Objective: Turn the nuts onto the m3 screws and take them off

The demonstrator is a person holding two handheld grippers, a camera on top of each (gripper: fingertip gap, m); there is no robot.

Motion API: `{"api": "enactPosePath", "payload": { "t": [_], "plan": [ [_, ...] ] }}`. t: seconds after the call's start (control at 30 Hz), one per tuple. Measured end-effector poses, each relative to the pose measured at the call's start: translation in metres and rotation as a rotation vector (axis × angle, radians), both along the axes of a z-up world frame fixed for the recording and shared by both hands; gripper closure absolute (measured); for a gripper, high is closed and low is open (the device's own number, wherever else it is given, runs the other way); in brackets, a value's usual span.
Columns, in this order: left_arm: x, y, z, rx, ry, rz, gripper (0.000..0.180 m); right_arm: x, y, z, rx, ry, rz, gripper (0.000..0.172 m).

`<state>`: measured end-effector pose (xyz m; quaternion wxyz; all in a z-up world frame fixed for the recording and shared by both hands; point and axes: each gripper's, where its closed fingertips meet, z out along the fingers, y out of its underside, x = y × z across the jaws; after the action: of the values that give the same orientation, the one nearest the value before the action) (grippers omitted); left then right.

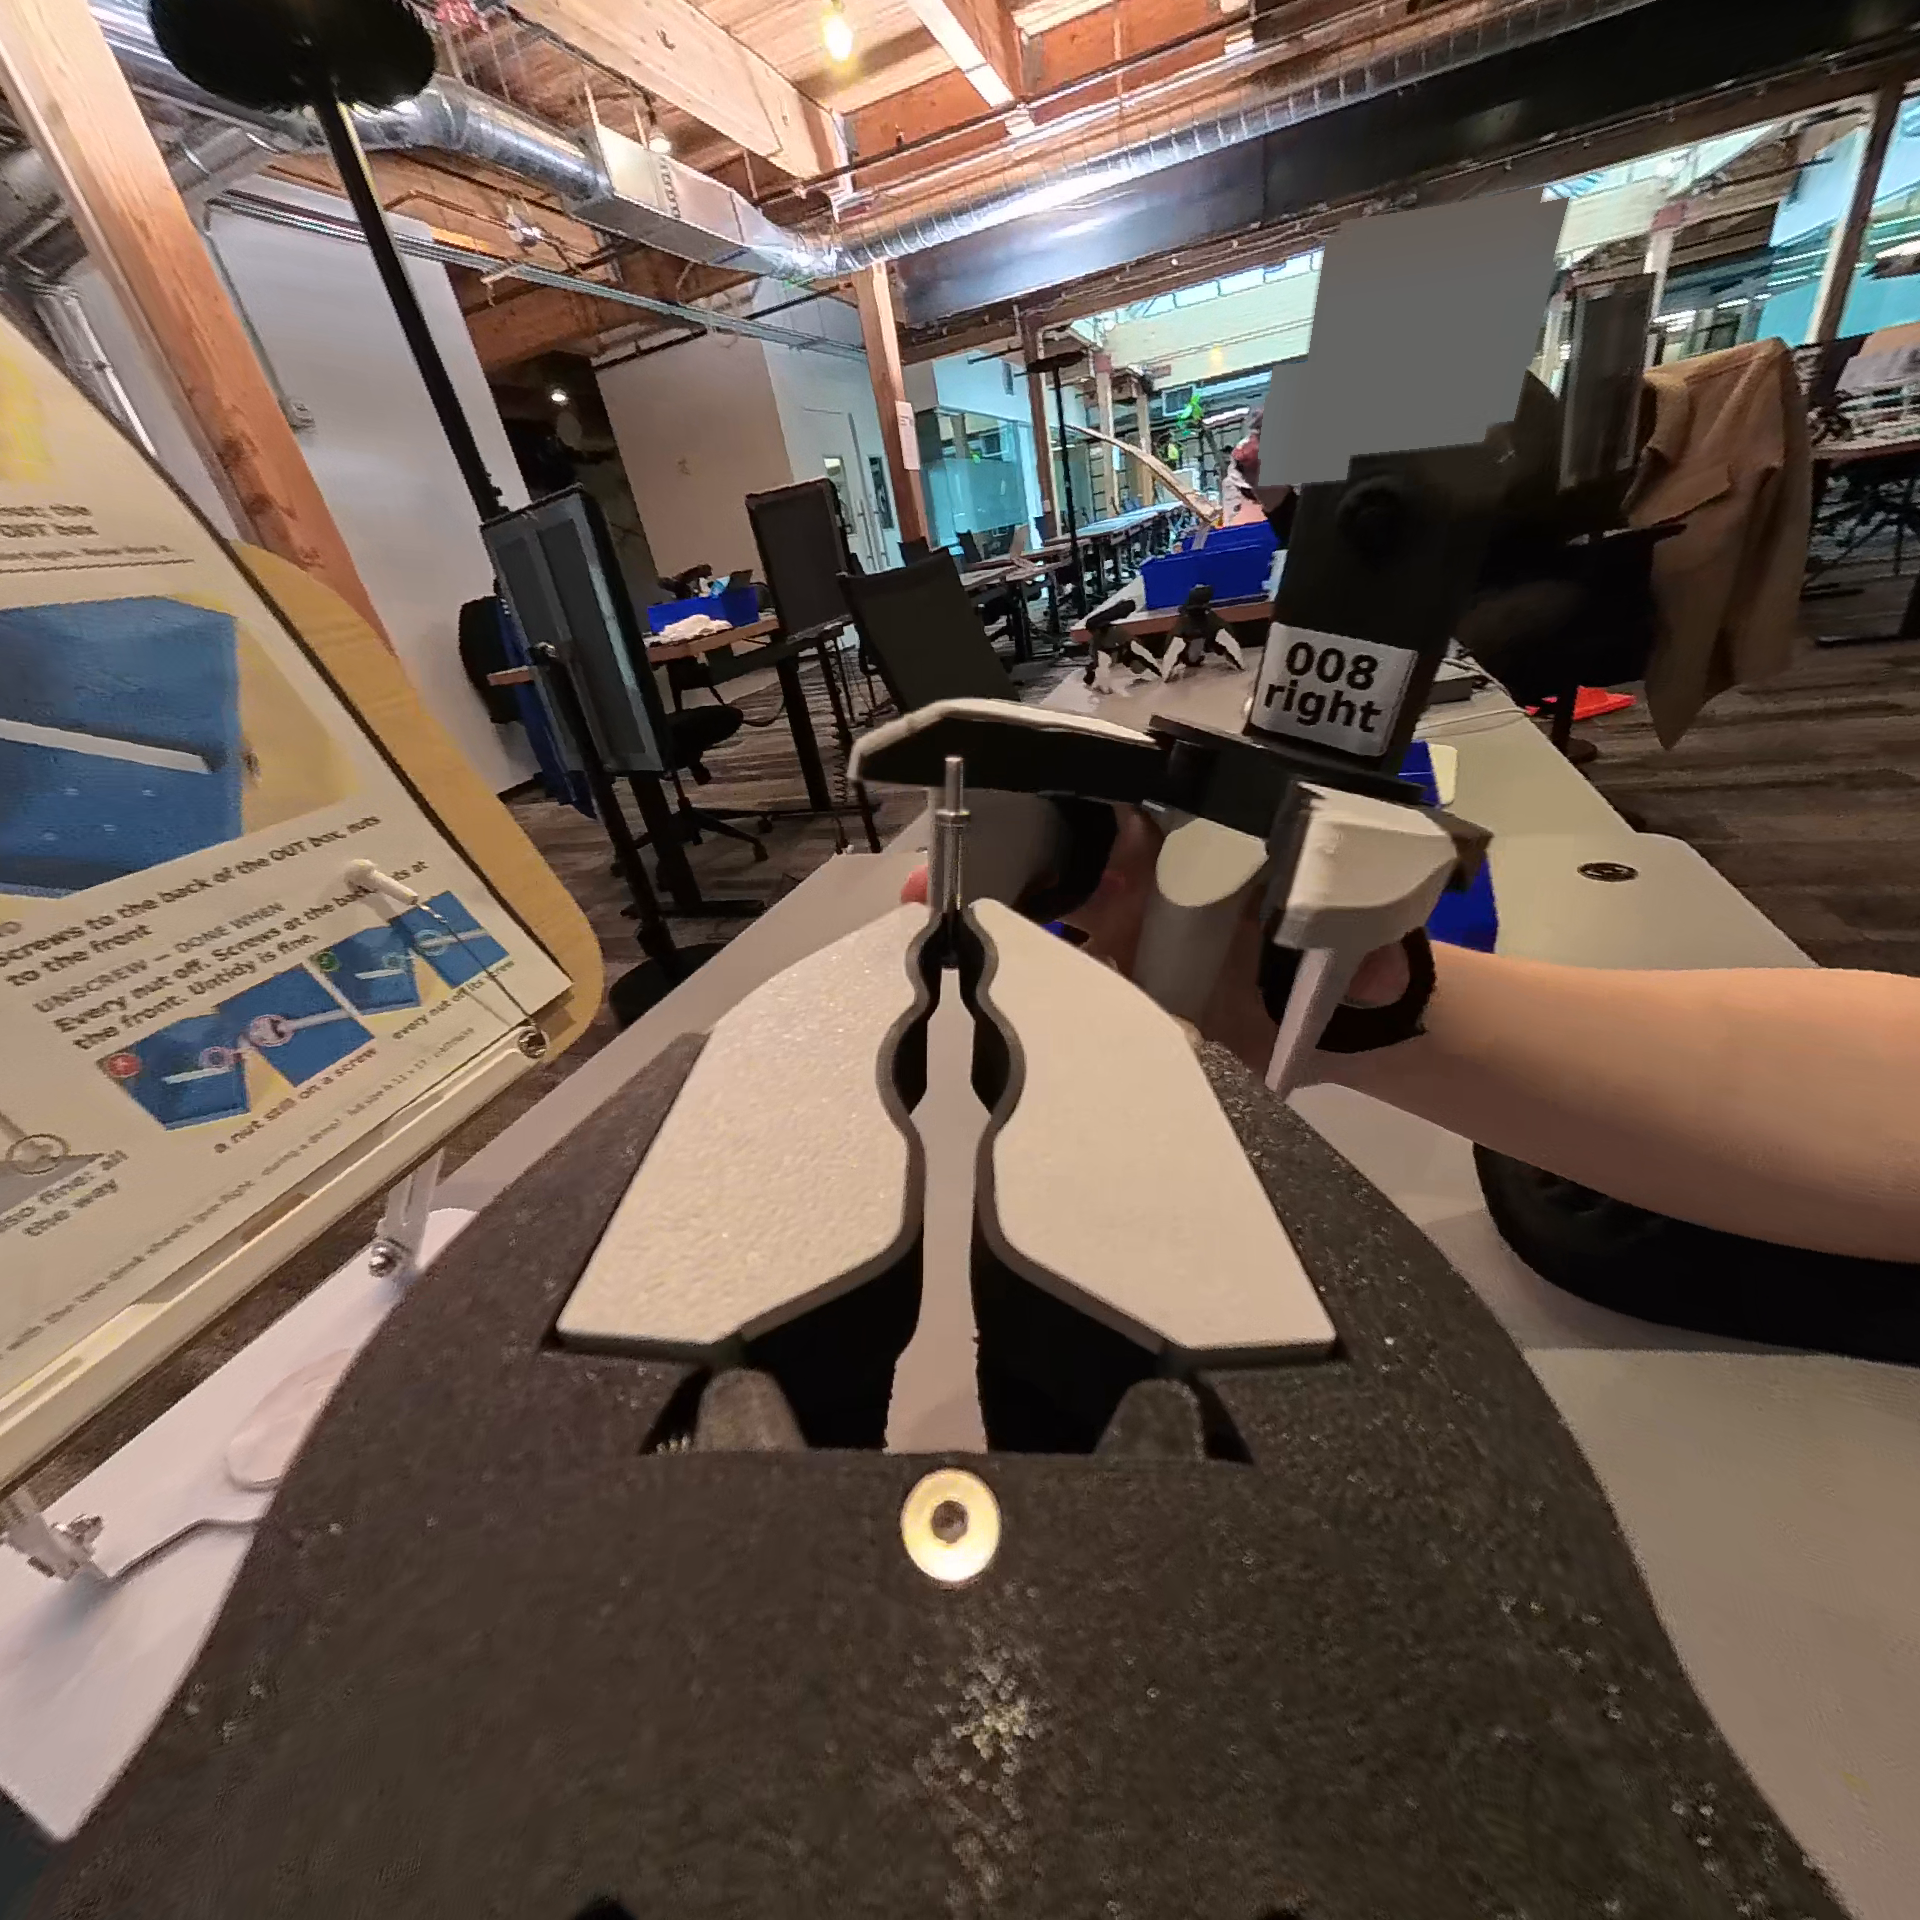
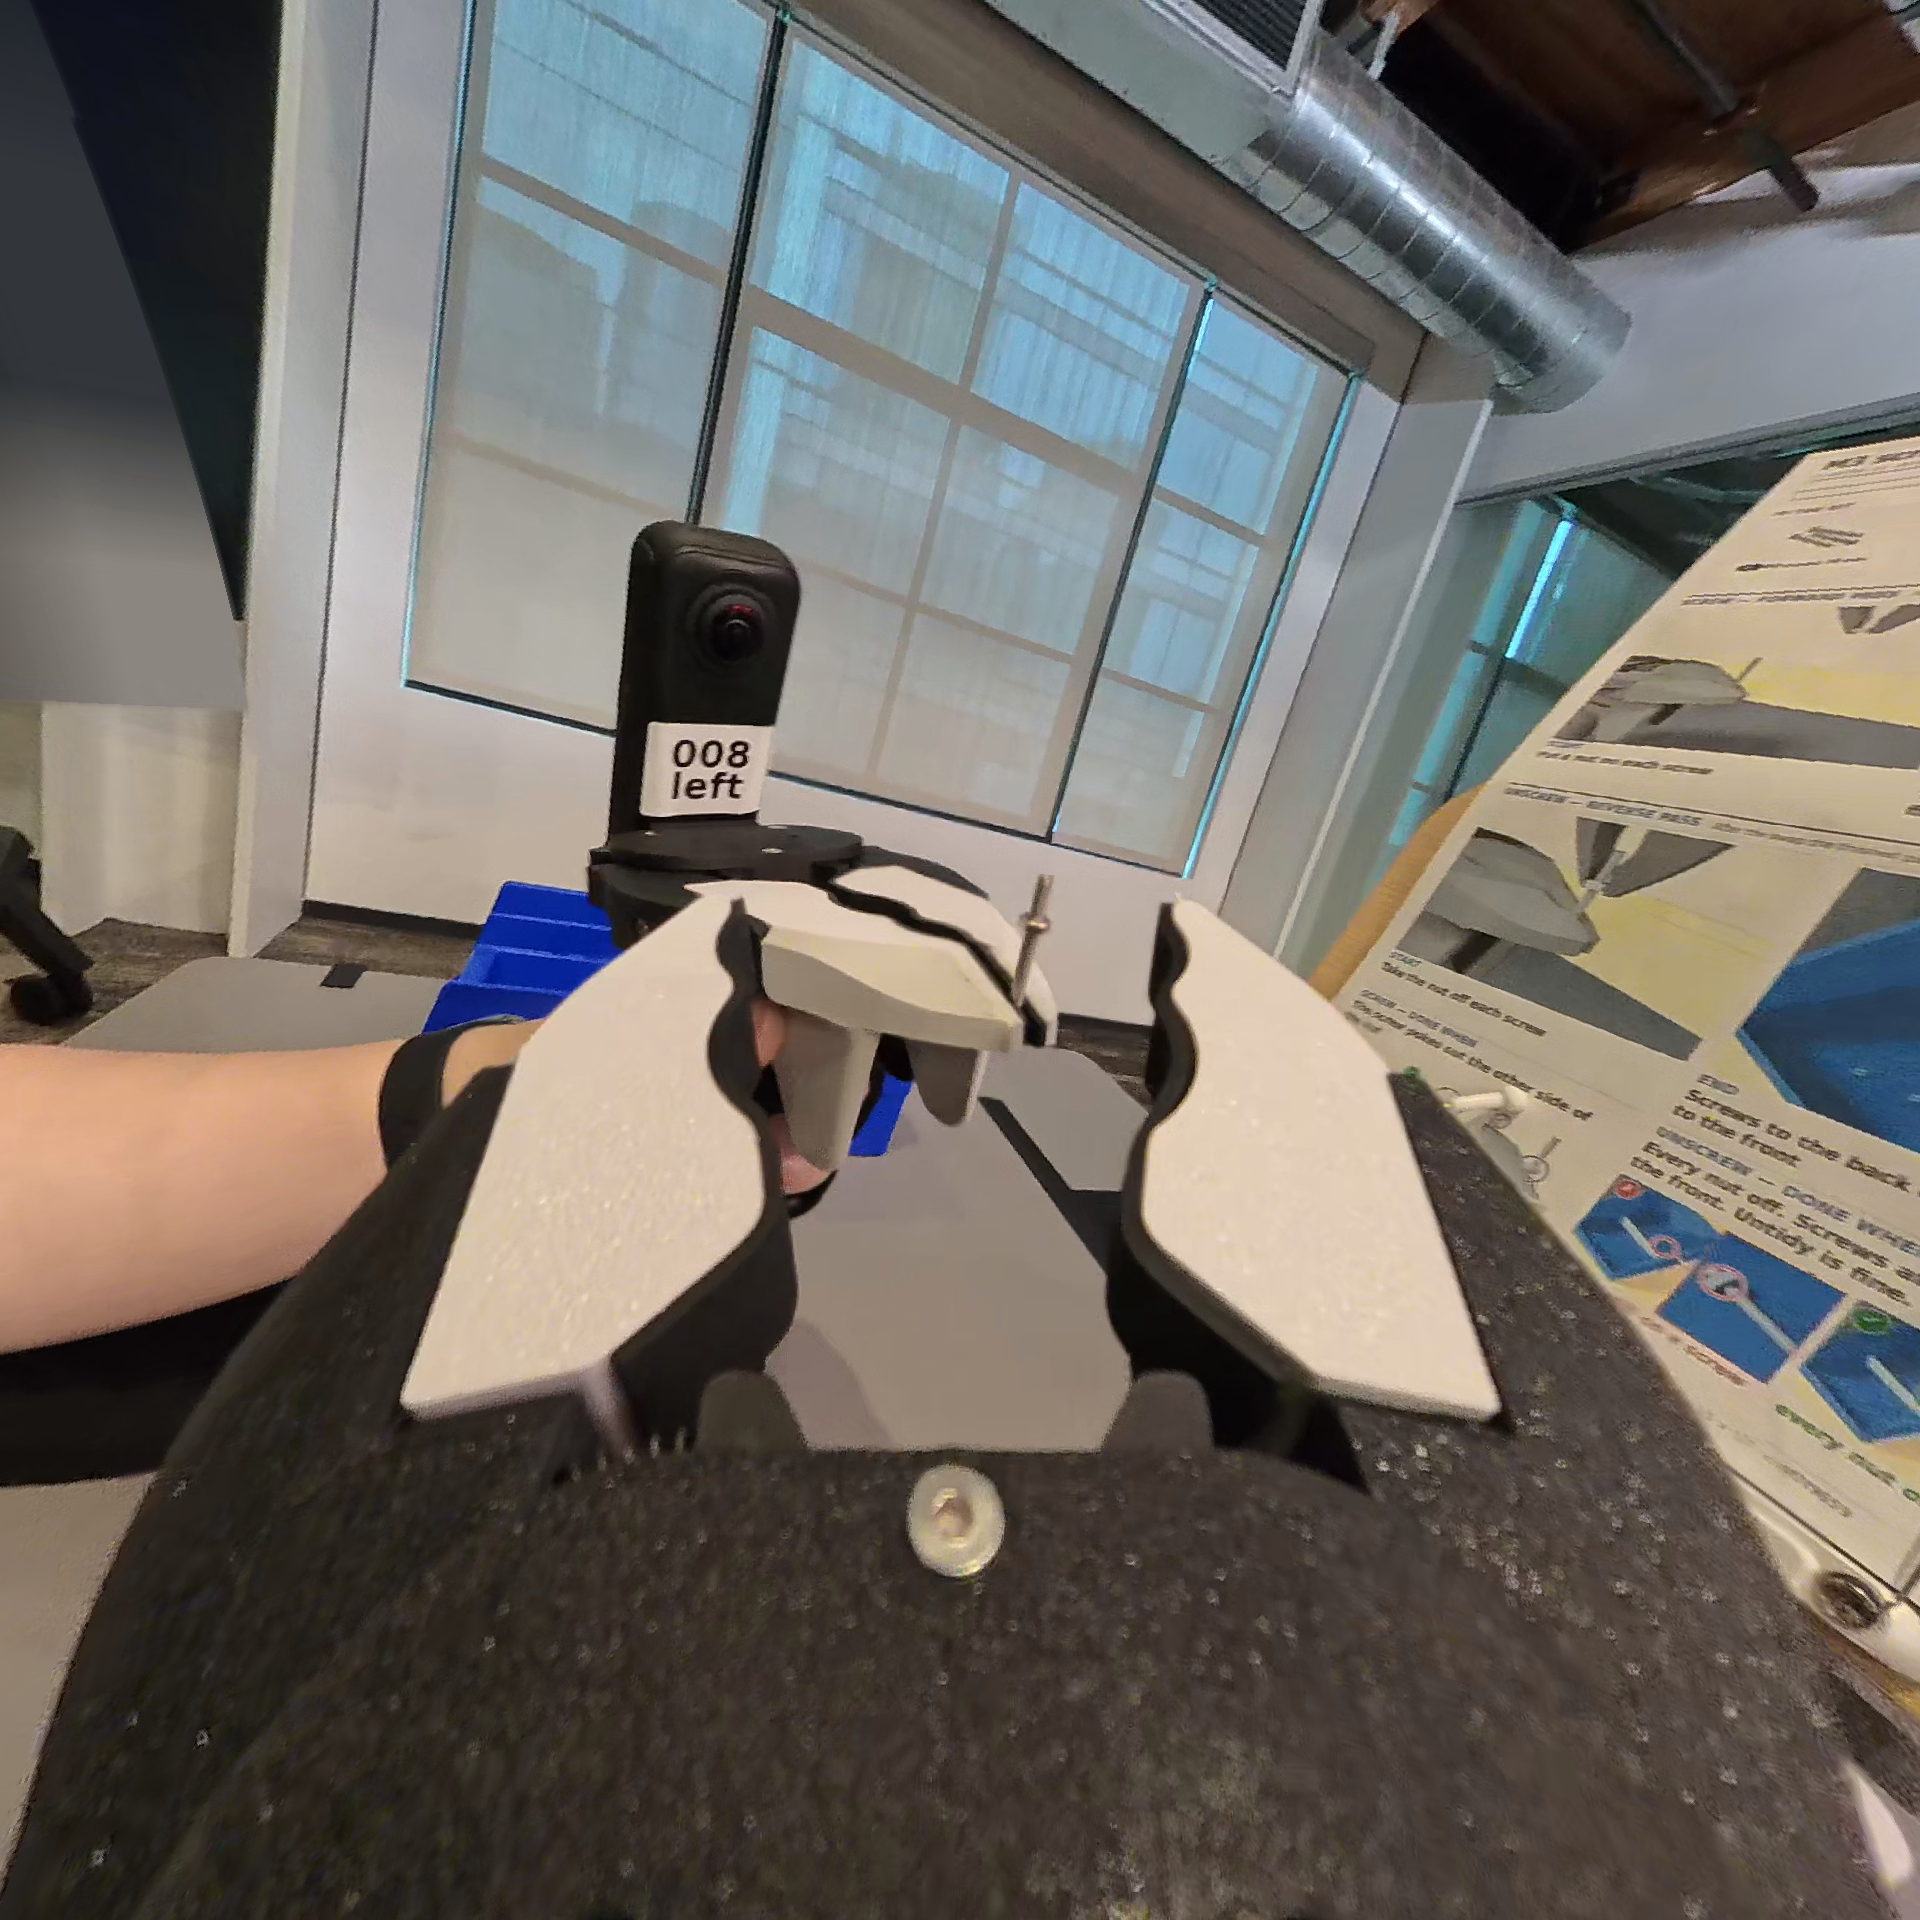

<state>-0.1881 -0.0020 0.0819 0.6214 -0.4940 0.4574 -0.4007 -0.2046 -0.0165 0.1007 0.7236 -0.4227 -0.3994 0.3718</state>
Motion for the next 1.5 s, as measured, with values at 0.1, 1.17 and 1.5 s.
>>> {"api": "enactPosePath", "payload": {
  "t": [0.1,1.17,1.5],
  "plan": [
    [-0.002,0.004,0.0,0.007,0.001,0.033,0.178,0.006,0.008,0.002,0.004,0.02,-0.059,0.098],
    [-0.032,0.037,0.013,0.299,0.007,0.523,0.178,0.024,0.039,-0.011,0.023,-0.011,-0.286,0.102],
    [-0.043,0.043,0.017,0.241,-0.041,0.528,0.178,0.047,0.05,-0.003,0.042,0.066,-0.409,0.1]
  ]
}}
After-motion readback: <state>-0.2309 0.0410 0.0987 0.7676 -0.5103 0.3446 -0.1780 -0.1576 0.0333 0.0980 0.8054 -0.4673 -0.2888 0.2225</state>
